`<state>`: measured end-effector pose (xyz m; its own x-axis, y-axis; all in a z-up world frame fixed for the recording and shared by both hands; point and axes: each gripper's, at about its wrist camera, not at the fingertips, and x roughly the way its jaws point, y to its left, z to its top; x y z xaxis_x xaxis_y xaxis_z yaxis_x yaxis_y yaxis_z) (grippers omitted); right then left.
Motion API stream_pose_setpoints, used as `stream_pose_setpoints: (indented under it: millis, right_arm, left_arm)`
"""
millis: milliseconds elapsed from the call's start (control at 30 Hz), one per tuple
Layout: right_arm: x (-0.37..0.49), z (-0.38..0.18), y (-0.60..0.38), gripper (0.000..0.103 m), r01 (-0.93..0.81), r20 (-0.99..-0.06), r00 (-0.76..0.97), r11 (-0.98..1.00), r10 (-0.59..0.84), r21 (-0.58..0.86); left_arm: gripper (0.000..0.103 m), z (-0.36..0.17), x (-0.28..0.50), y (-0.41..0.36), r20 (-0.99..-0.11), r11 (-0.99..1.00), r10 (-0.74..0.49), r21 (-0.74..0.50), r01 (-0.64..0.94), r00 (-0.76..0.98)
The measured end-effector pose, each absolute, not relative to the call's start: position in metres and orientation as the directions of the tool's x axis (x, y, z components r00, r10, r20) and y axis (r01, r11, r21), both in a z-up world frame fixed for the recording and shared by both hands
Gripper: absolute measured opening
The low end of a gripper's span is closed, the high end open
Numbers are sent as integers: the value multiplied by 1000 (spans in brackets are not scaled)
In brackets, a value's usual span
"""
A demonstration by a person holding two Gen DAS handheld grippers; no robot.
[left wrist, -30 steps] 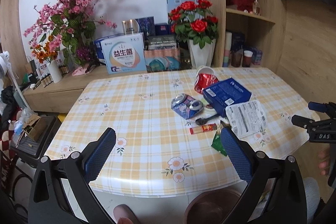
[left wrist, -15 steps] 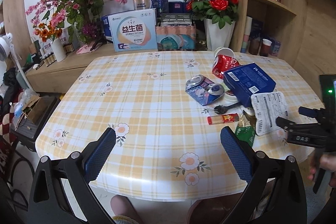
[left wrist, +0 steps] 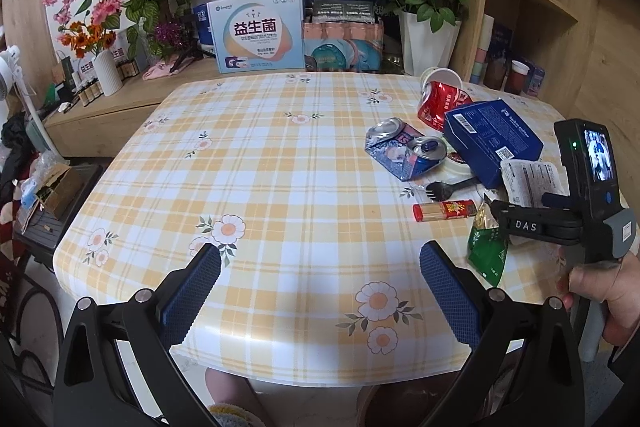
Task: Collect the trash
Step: 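Reach the right tool to the white printed tray and grasp it, then lift the white tray with the right tool while the left tool grasps the green packet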
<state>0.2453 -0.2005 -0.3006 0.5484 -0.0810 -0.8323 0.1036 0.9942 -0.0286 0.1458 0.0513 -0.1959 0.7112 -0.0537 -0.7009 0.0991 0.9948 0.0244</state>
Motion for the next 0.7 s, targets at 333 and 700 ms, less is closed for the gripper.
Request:
stream_pose_setpoints:
  millis: [333, 700]
  right_arm:
    - [223, -274, -211, 38, 69, -825, 564, 998, -34, 6]
    - [165, -200, -269, 14, 111, -736, 673, 994, -68, 11]
  left_arm:
    - [98, -189, 140, 32, -686, 991, -95, 2, 132, 721]
    - [98, -166, 122, 18, -646, 985, -147, -27, 170, 749]
